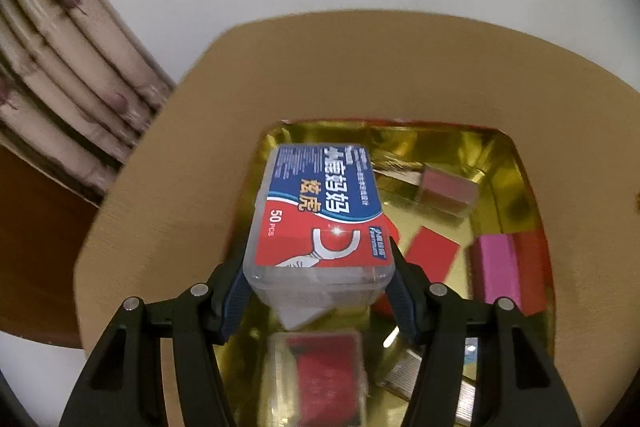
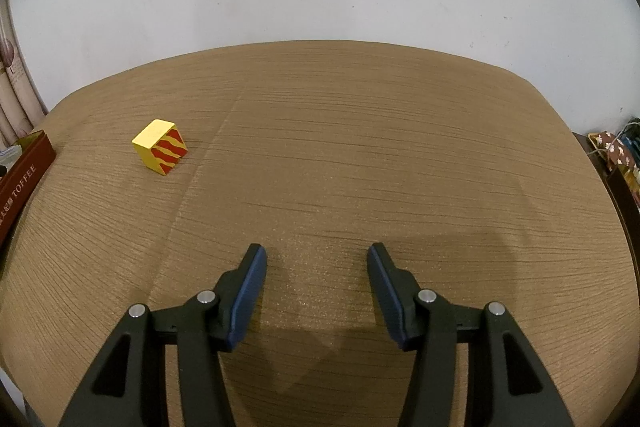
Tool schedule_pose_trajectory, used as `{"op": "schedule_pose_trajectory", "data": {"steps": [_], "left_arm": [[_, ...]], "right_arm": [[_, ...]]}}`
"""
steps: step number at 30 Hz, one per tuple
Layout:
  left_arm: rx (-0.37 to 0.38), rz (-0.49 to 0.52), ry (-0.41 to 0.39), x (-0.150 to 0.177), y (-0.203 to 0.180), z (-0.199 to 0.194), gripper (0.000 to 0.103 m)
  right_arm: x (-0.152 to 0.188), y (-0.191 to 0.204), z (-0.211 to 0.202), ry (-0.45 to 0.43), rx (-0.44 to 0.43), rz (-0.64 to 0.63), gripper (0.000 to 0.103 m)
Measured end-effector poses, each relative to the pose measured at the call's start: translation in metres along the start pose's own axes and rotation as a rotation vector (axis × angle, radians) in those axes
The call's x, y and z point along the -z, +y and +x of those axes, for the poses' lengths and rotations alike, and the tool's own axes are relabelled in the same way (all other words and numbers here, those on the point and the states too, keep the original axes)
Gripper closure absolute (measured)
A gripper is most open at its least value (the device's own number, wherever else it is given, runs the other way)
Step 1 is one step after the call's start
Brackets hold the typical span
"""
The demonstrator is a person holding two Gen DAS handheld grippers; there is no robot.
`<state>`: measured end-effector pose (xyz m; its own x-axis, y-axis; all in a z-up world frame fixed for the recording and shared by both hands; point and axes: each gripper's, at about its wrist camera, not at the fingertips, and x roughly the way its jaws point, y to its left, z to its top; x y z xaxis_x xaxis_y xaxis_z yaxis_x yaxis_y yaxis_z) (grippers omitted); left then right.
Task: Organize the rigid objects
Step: 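Open the left tool and release the floss box in the tin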
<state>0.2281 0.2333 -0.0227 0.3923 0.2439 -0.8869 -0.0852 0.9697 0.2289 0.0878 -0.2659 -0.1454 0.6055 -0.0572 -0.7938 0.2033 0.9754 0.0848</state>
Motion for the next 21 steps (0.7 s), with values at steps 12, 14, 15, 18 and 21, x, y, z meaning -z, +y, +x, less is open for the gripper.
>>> {"op": "schedule_pose_trajectory", "data": {"steps": [12,14,15,18,21], "left_arm": [[-0.078,-0.067,0.065,0.001,0.010,0.005,0.045],[-0.088,-0.078,0.068,0.003,0.012,0.004,0.045],[-0.088,-0.085,0.072,0.004,0.012,0.003,0.045],[-0.076,-0.047,0.096,0.007,-0.001,0.004,0.045],[-0.092,-0.024,0.074,0.008,-0.009,0.000,0.045]], "right_arm": [[-0.001,-0.003,-0.001,0.000,-0.001,-0.001,0.049],[-0.001,-0.003,-0.001,0.000,-0.001,-0.002,0.049],[-0.001,-0.003,-0.001,0.000,-0.003,-0.003,0.049],[-0.001,-0.004,-0.001,0.000,-0.002,-0.003,0.049],[0.000,-0.006,-0.001,0.000,-0.002,-0.004,0.049]]}}
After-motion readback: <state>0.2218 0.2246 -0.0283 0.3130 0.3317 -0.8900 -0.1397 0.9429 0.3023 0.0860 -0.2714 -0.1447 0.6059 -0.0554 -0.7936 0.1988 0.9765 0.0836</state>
